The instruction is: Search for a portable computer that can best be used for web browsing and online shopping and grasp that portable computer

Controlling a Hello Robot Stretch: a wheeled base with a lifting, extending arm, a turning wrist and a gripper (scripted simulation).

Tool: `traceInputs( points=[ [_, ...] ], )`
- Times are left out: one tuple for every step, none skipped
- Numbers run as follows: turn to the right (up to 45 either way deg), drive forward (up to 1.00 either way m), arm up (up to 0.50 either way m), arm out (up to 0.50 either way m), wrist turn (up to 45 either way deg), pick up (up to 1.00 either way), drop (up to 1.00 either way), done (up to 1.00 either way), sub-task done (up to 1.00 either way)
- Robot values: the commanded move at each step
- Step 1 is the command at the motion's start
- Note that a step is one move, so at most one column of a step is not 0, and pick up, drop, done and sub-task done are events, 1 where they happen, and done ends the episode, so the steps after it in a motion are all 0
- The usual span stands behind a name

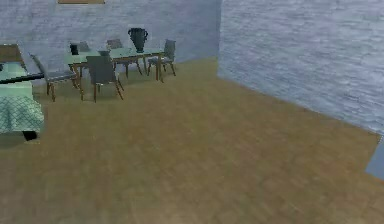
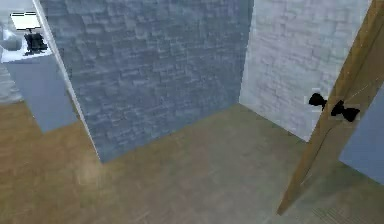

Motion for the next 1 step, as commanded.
traceInputs(
  points=[
    [0.0,1.0,0.0,0.0,0.0,0.0,0.0,0.0,0.0]
  ],
)
